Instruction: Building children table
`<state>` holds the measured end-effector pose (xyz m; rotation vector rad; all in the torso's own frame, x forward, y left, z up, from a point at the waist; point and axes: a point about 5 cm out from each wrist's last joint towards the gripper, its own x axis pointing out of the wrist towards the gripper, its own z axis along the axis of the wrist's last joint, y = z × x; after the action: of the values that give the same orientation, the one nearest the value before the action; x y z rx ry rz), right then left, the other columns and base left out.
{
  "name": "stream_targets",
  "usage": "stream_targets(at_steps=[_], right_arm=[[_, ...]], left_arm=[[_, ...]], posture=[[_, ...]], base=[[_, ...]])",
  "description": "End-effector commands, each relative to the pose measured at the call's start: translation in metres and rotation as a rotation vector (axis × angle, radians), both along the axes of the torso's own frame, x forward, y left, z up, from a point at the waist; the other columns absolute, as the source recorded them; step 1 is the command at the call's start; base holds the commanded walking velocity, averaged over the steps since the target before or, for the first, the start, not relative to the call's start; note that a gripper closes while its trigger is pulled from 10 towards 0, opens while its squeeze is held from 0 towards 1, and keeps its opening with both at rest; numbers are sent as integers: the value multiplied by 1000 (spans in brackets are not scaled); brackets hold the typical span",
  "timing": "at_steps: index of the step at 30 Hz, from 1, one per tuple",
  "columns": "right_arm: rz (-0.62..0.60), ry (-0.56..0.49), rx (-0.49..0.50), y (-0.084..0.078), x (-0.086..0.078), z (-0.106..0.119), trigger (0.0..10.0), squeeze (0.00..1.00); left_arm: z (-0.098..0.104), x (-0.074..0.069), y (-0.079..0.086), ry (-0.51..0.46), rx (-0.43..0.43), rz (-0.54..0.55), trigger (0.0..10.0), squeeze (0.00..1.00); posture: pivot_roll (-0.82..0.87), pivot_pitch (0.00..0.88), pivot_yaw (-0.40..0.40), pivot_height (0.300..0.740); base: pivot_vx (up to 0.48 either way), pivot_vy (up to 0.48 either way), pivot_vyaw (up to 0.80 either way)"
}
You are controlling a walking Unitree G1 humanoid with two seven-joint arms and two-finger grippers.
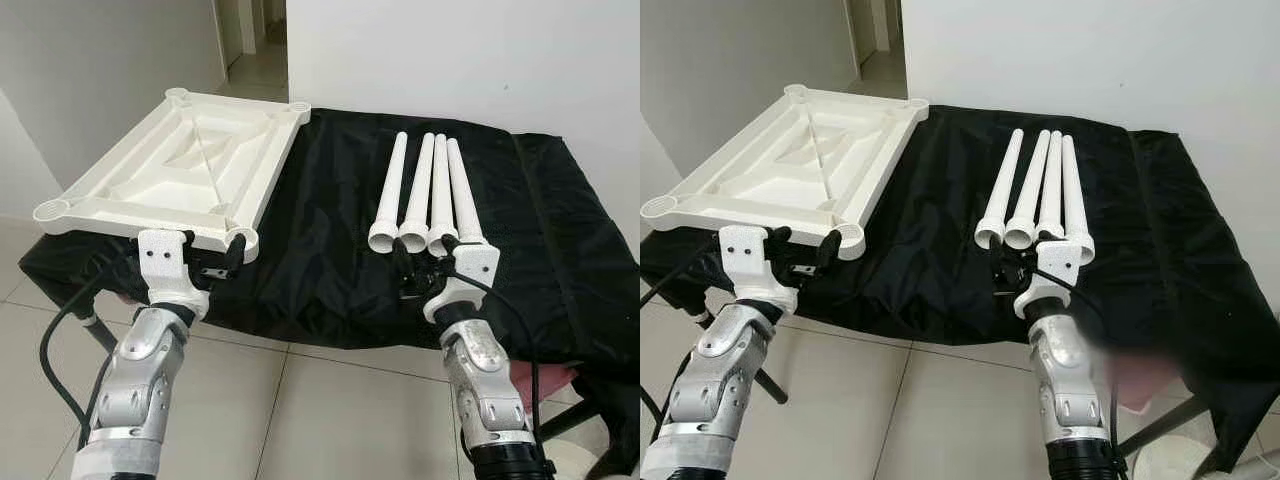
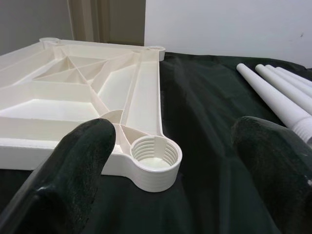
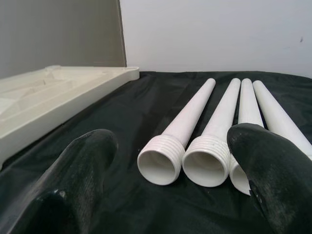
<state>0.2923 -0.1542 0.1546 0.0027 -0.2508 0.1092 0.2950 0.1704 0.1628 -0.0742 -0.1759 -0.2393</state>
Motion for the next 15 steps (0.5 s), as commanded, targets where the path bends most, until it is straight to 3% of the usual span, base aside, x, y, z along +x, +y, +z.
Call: stream_targets(at_steps=[1,7,15], right_arm=[[-14,-3,3,0,1,0,10000,0],[-21,-14,11,-1,4,5,10000,0],[-31,-20,2,-3,4,5,10000,0]], left_arm=[[-1,0,6,7,-18,109,10000,0],[1,-2,4,1,-30,60,10000,0],[1,2,6,10,-20,105,10000,0]], posture=[[-40,4,25,740],[-42,11,31,740],[-43,23,30,740]], base=[[0,0,0],[0,0,0],[0,0,0]])
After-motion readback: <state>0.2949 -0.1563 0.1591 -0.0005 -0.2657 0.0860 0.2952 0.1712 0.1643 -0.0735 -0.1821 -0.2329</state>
